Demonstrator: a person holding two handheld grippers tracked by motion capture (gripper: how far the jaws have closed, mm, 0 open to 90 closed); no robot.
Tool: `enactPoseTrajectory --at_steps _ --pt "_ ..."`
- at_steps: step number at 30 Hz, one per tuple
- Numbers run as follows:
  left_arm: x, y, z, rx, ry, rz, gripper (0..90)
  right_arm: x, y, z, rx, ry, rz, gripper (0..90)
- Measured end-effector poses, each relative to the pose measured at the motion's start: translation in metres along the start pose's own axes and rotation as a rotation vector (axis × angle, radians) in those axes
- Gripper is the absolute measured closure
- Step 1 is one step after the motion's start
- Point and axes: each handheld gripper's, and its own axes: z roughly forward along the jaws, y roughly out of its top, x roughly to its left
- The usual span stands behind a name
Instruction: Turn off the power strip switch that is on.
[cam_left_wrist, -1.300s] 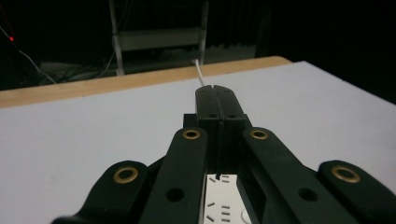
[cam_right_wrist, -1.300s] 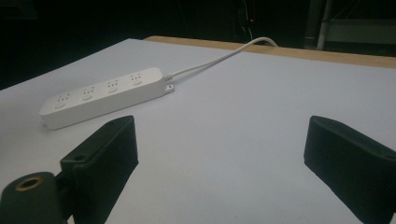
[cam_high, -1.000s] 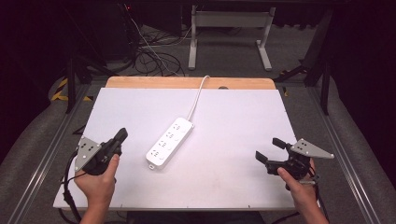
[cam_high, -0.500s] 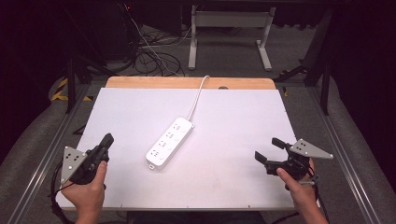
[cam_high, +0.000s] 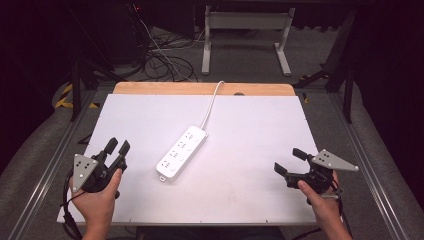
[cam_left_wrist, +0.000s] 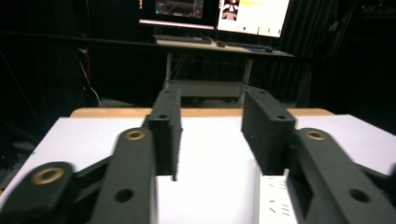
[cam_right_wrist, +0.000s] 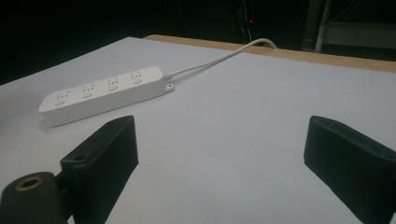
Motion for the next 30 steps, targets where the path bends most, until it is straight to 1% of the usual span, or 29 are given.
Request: enactPoseTrajectory --at_steps 1,2,3,4,5,6,8,9,10,11,12,14,17,30 --pt "-0.0001 0.0008 0.0014 0.027 0.003 0.021 46.7 0.0002 0.0001 0.0002 0.000 0.001 0.000 10.1" --pt "-0.0004 0.0008 0.0031 0.049 -0.004 0.018 40.7 0.0004 0.0002 0.0005 0.001 0.001 -0.001 10.1" --pt "0.0001 0.0008 0.0046 0.088 -0.019 0.007 34.8 0.0006 0.0003 0.0007 0.001 0.001 -0.002 10.2" --pt "0.0004 0.0007 0.0052 0.115 -0.026 0.006 29.4 0.0007 0.0003 0.0010 0.001 0.001 -0.002 10.1" --pt "0.0001 0.0005 0.0053 0.128 -0.021 0.006 28.0 0.0008 0.0004 0.0012 0.001 0.002 -0.001 10.2" --pt "0.0000 0.0007 0.0050 0.126 -0.014 0.007 27.4 0.0008 0.0004 0.0014 0.002 0.003 -0.002 10.1" --pt "0.0016 0.0015 0.0037 0.101 -0.032 -0.007 21.2 0.0011 0.0006 0.0016 0.002 0.002 -0.003 10.2" --pt "0.0016 0.0017 0.0032 0.085 -0.028 -0.012 20.2 0.0012 0.0007 0.0015 0.002 0.003 -0.004 10.2" --pt "0.0016 0.0017 0.0032 0.085 -0.028 -0.012 19.8 0.0013 0.0008 0.0014 0.002 0.003 -0.004 10.2" --pt "0.0024 0.0017 0.0027 0.079 -0.015 -0.012 17.5 0.0012 0.0009 0.0014 0.001 0.002 -0.003 10.2" --pt "0.0031 0.0013 0.0026 0.073 -0.016 -0.018 16.6 0.0010 0.0009 0.0013 -0.001 0.003 -0.004 10.2" --pt "0.0037 0.0009 0.0023 0.066 0.000 -0.015 15.9 0.0010 0.0009 0.0011 -0.001 0.003 -0.003 10.2" --pt "0.0041 0.0005 0.0025 0.062 0.001 -0.017 15.6 0.0013 0.0011 0.0011 -0.005 -0.001 -0.002 10.2" --pt "0.0008 -0.0010 0.0054 0.076 -0.017 0.008 17.4 0.0015 0.0011 -0.0017 -0.007 -0.003 -0.003 10.2"
